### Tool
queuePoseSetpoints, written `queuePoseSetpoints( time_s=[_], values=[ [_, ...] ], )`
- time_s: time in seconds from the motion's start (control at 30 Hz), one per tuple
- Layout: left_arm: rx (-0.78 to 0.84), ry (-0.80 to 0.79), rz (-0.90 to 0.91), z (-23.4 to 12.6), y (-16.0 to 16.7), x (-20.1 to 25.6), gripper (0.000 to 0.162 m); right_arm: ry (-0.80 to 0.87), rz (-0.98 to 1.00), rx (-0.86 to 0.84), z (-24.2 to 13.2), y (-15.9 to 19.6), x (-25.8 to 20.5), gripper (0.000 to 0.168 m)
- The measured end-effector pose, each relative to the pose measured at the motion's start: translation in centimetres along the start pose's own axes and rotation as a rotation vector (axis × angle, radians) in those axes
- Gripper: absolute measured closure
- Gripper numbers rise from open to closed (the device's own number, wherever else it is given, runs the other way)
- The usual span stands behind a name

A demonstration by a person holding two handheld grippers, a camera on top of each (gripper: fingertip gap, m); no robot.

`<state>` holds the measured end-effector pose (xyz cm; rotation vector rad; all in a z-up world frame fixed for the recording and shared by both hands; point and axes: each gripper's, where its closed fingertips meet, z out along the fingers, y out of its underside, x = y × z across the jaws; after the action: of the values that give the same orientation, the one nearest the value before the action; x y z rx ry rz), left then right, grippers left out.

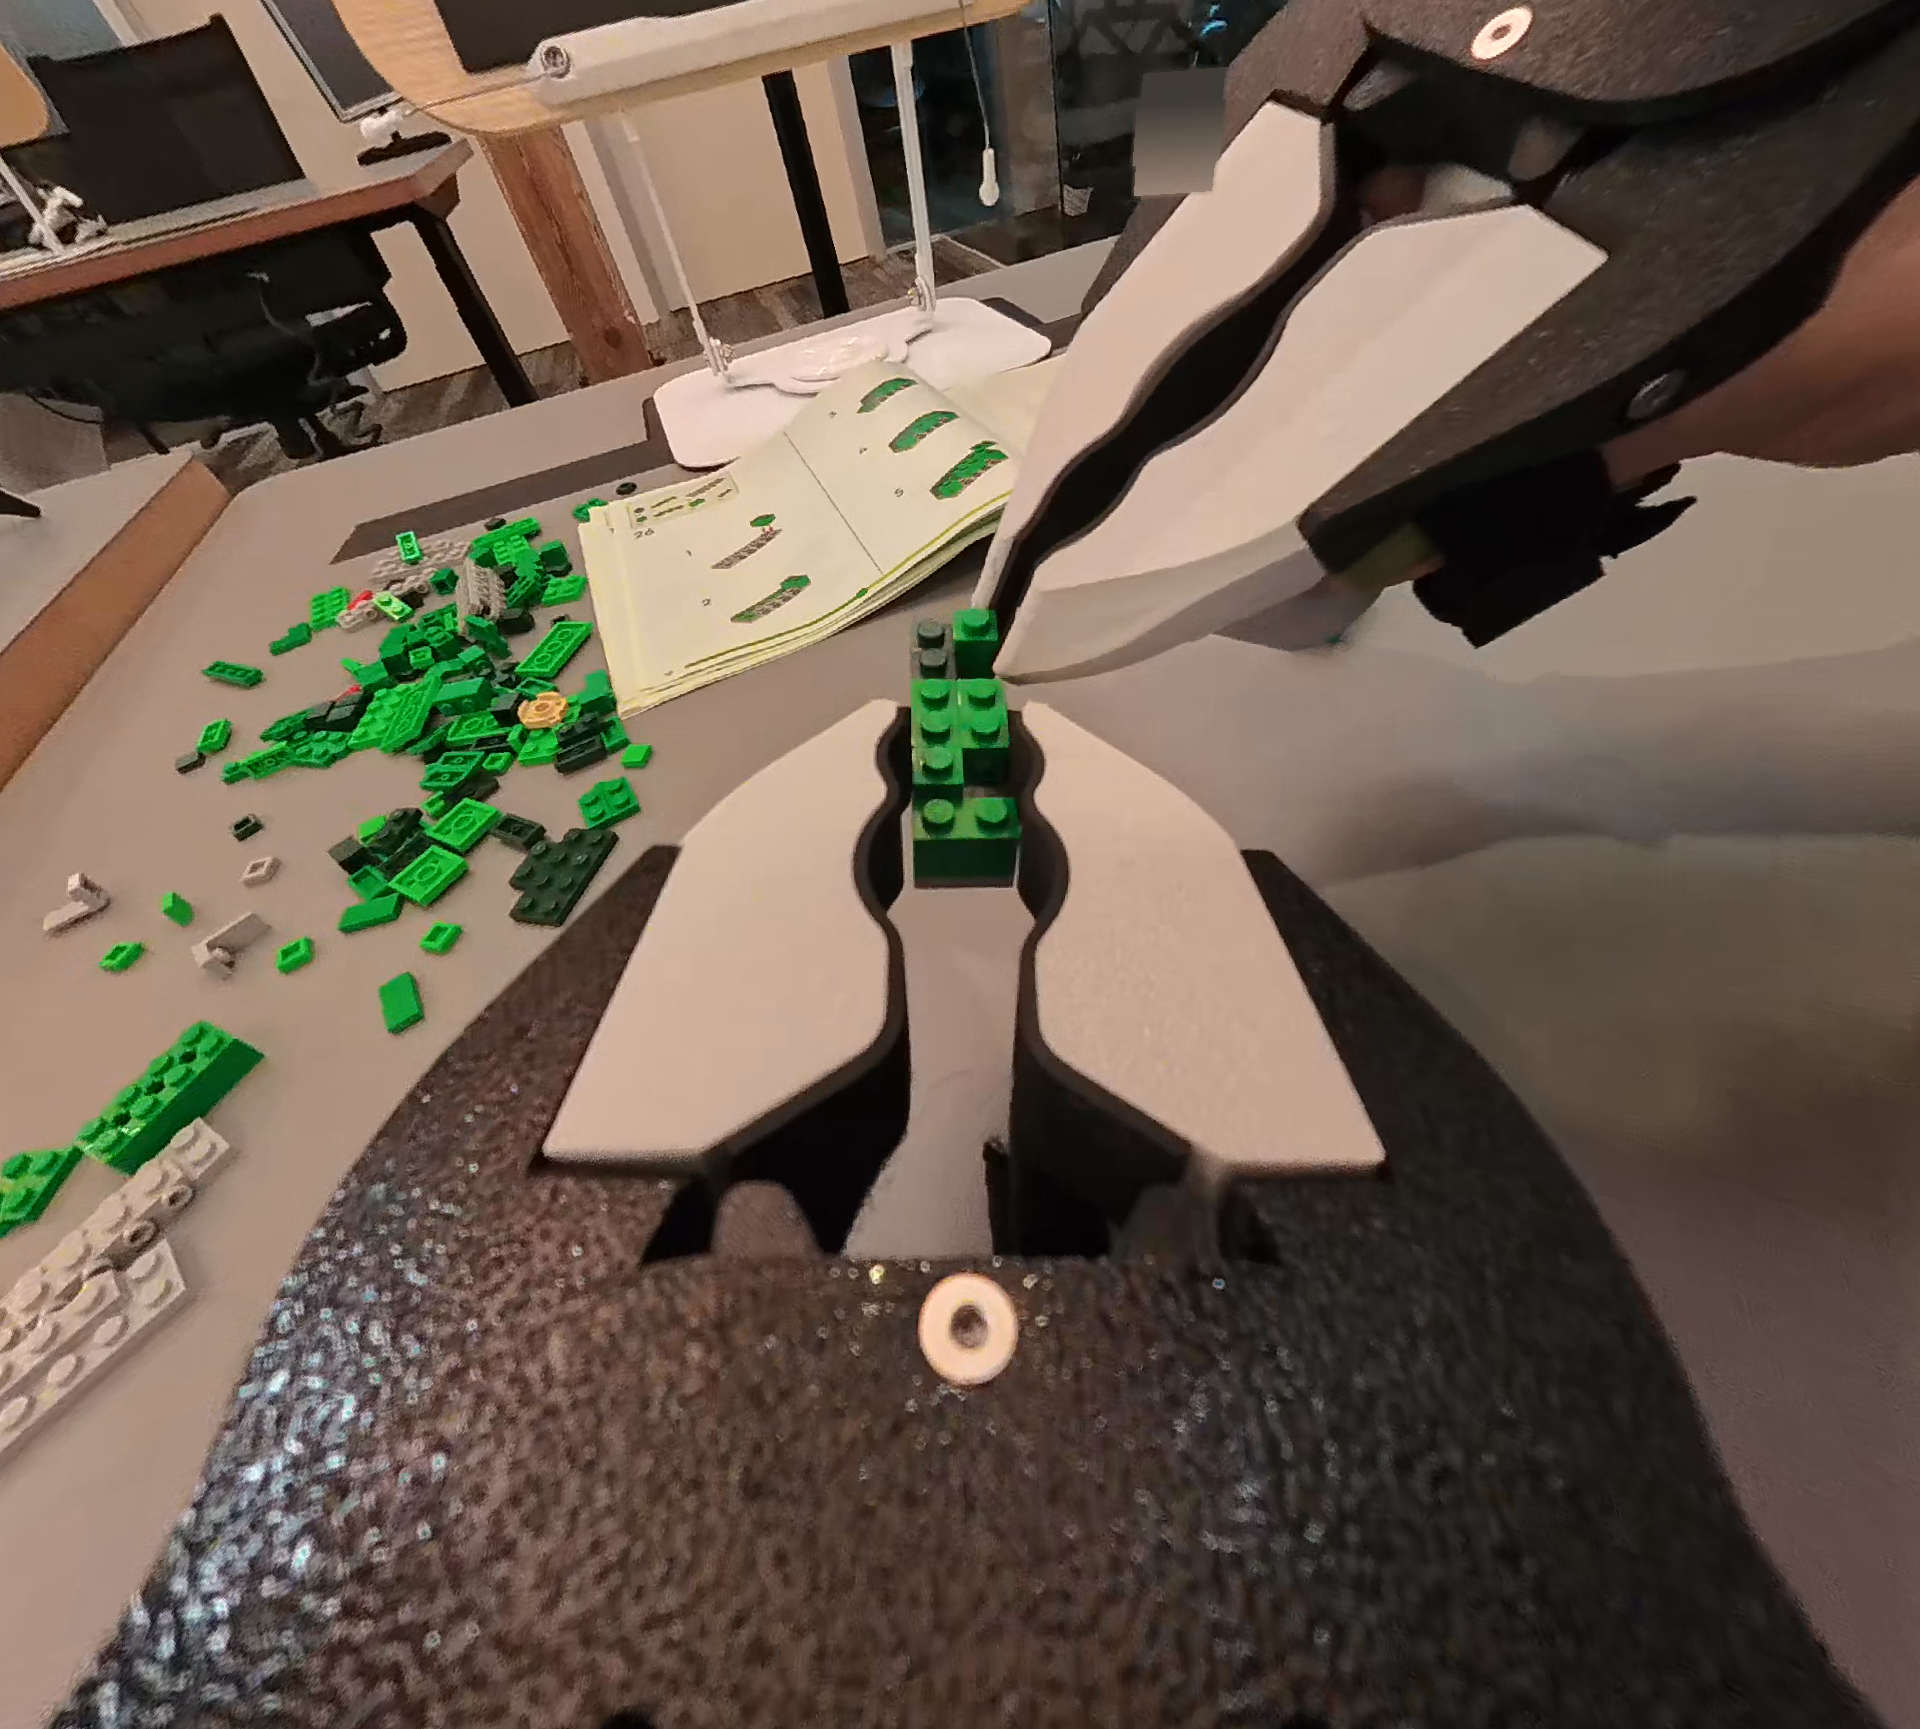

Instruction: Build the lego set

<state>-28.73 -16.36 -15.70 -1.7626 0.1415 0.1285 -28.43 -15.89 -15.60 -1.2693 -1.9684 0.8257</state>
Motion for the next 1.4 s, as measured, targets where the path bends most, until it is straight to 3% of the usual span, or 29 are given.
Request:
queuePoseSetpoints(
  time_s=[0.97,1.4],
  values=[
    [-0.032,0.070,-0.018,0.03,0.45,0.63,0.146,-0.013,-0.022,-0.038,0.13,0.57,-0.33,0.160],
    [-0.040,0.114,-0.177,-0.10,-0.04,0.99,0.146,-0.043,0.067,-0.087,-0.44,0.37,-0.33,0.160]
  ],
)
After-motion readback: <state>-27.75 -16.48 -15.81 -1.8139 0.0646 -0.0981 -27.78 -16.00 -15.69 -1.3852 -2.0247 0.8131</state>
